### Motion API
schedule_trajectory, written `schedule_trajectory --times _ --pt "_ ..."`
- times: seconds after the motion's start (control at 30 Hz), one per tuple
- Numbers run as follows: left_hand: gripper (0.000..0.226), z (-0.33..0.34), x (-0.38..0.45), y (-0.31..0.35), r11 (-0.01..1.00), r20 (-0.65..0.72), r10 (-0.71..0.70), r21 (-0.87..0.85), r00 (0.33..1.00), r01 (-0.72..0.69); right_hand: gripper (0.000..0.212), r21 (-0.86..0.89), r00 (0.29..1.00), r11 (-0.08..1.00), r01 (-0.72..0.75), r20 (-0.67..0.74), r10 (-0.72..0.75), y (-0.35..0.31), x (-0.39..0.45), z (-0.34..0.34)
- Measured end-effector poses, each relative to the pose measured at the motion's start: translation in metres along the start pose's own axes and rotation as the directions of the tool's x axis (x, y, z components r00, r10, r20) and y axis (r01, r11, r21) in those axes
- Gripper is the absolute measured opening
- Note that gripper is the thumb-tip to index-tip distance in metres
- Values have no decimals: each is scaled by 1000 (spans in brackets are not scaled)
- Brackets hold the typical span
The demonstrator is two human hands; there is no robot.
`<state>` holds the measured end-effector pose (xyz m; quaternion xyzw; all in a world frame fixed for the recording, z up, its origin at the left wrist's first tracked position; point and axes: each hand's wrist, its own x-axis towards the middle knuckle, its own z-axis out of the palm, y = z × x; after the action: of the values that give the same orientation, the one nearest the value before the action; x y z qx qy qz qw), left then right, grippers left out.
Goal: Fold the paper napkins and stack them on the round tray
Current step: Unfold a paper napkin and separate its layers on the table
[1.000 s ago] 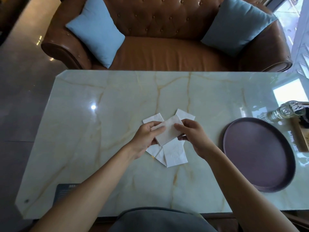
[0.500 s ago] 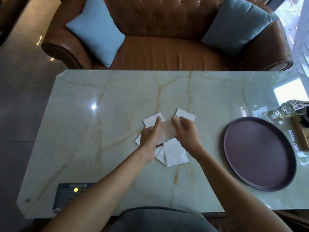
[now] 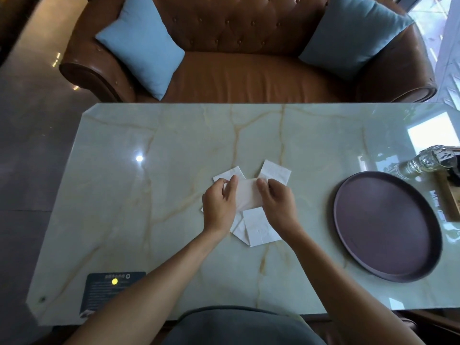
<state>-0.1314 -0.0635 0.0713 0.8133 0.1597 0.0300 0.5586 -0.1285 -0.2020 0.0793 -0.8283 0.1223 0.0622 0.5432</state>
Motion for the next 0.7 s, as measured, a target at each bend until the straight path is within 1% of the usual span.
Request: schedule_trajectory --times 0.07,0.13,0.17,0.2,0.23,0.27,0.33,0.43,0.53,0.6,0.7 --pt "51 0 1 2 1000 -4 6 11 1000 -6 48 24 998 999 -48 -29 49 3 1 0" --pt "51 -4 5 1 1000 -46 2 17 999 -1 43 100 978 984 -146 -135 158 9 7 -6" --pt "52 -7 8 1 1000 -57 -5 20 998 6 40 140 957 973 -186 -196 212 13 10 -12" --pt "52 -10 10 0 1000 -49 -6 24 999 7 39 164 943 964 -210 -226 244 16 14 -20" --pt "51 -13 12 0 1000 -27 0 30 1000 1 40 175 943 959 -223 -212 258 18 15 -28" --pt "51 -17 14 -1 999 0 8 34 1000 -8 43 186 950 953 -237 -162 268 19 15 -34" --pt "51 -19 17 -1 1000 45 12 28 999 -14 50 240 951 925 -293 -23 307 18 13 -40" --pt "52 -16 17 6 1000 100 23 -18 995 -21 62 287 911 865 -411 156 381 11 6 -32" --pt "55 -10 17 12 994 154 17 -108 988 0 61 294 887 843 -449 263 381 3 -7 -15" --pt "57 -4 15 11 992 198 30 -124 980 -6 59 333 901 845 -420 264 344 -1 -16 -7" --pt "54 2 12 10 996 248 1 -91 969 23 56 330 949 890 -314 130 287 0 -20 -3"
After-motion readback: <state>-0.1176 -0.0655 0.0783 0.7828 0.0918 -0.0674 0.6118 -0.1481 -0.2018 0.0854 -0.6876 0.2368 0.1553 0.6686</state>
